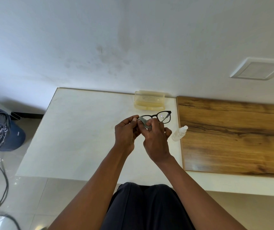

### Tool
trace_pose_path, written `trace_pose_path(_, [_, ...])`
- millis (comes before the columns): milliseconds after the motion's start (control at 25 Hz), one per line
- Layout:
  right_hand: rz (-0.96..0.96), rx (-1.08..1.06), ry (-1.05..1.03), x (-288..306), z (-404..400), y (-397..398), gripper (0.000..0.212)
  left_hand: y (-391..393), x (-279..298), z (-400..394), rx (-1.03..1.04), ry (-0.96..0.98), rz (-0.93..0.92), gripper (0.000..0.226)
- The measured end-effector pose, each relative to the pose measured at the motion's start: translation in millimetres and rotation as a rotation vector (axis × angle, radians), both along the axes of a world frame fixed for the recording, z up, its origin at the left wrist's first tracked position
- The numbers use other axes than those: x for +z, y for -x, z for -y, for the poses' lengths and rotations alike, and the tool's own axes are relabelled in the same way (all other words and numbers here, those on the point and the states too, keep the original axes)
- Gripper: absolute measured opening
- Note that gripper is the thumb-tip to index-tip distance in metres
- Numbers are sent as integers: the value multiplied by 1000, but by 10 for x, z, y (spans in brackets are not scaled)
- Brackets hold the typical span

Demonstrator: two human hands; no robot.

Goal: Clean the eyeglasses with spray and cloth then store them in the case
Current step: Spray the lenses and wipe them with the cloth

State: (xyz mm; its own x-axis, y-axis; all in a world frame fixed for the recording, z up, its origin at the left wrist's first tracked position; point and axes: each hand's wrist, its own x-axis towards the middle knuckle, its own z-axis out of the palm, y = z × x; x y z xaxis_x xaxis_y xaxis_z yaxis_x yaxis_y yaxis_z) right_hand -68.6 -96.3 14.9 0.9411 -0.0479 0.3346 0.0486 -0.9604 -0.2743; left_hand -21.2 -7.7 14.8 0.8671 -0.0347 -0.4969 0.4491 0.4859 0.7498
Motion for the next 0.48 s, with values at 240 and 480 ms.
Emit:
trace_pose_path(240, [41,7,146,-66,139,104,65,-31,2,-48,1,-8,0,18])
trace_pose_path(480, [32,-29,114,-49,265,73,67,-47,-24,-70,-19,-27,-23,18])
